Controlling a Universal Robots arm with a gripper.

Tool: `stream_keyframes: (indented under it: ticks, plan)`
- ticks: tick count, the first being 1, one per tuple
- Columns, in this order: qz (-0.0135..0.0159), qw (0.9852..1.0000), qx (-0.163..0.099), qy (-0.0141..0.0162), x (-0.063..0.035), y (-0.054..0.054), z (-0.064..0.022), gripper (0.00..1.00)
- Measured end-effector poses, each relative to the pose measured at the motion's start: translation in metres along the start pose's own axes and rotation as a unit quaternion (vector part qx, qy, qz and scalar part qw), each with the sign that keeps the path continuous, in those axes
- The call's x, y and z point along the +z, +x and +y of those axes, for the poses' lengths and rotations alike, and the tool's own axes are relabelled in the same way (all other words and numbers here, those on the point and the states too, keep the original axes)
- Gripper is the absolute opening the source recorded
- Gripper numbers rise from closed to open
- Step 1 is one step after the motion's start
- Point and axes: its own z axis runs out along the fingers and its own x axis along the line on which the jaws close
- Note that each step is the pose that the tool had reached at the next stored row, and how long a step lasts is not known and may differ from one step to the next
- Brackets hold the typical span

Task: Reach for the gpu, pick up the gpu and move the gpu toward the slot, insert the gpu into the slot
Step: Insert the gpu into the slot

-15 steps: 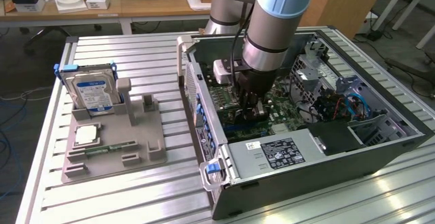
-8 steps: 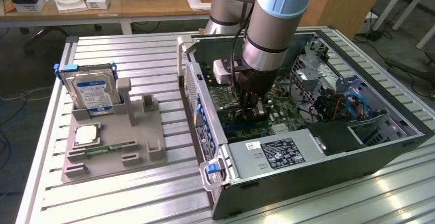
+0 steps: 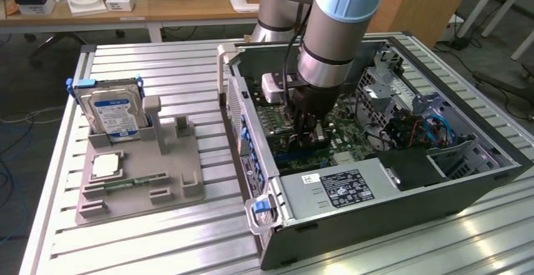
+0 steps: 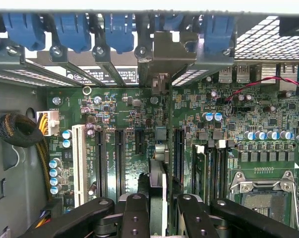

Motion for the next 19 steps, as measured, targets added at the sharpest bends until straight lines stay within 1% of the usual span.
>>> stream_keyframes:
  ticks: [19]
  plan:
    - [-0.0001, 1.0000, 0.000, 0.0000, 0.0001, 0.0000, -0.0003, 0.27]
